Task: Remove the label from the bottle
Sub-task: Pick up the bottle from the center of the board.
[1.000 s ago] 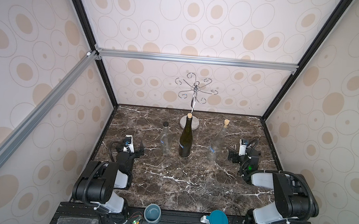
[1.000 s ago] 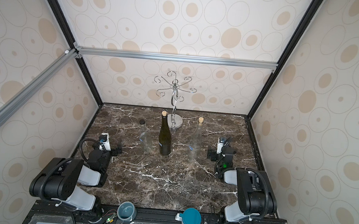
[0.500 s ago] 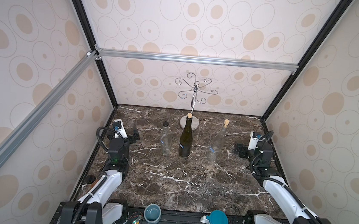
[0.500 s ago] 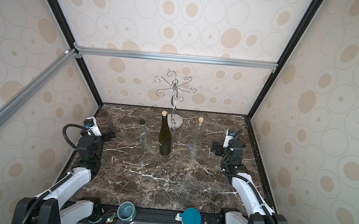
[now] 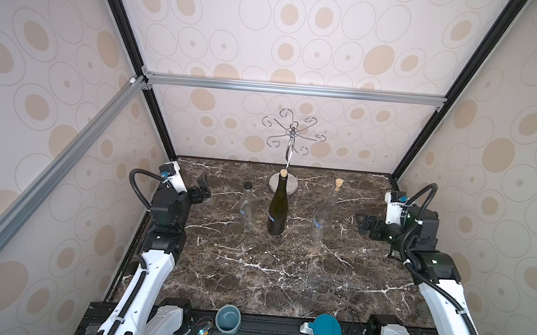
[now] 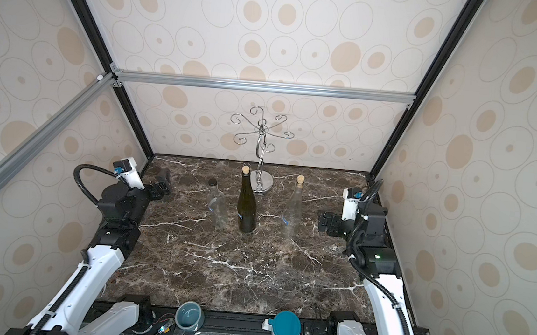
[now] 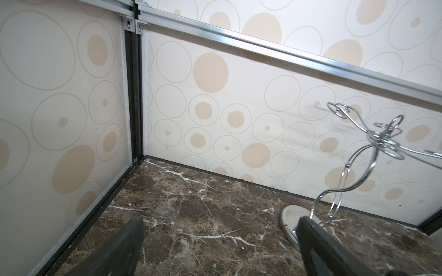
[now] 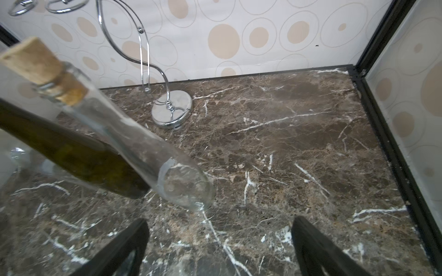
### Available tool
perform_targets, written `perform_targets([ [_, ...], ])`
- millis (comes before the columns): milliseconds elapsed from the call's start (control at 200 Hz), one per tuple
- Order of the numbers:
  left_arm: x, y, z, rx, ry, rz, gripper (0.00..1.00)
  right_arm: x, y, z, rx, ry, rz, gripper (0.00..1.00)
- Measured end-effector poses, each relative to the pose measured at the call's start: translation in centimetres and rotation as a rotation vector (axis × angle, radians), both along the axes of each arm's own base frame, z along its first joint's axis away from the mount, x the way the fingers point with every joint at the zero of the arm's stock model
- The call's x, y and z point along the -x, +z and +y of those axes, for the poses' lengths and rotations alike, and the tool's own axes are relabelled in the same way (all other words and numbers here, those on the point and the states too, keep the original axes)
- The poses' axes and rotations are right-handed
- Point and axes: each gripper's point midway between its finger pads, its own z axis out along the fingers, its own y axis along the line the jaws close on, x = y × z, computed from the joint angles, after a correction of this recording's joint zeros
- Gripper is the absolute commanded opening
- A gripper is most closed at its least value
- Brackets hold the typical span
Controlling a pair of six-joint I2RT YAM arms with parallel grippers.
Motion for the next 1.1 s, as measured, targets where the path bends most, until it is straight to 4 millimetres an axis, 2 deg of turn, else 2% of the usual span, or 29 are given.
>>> perform_targets([
  [170, 0.1, 0.9, -0.8, 0.041, -0.046, 0.012, 1.00, 1.3, 1.7, 1.4, -0.027, 0.085, 0.031, 0.85],
  [390, -0.6, -0.3, -1.6, 0.087, -0.086, 0.070, 1.00, 1.4, 2.3, 4.4, -0.034, 0.193, 0.049, 0.82],
  [625, -1.5, -1.3, -2.1, 0.124, -0.113, 0.108, 1.00, -0.4, 2.0, 7.3, -0.007, 0.256, 0.054, 0.77],
  [785, -1.6, -1.4, -2.3, 0.133, -0.119, 0.112, 1.00, -2.0, 2.2, 8.3, 0.008, 0.264, 0.038, 0.74],
  [1101, -1.9, -1.7, -2.3, 0.136, -0.121, 0.121, 1.00, -3.6, 2.6, 10.1, 0.022, 0.288, 0.008, 0.72],
])
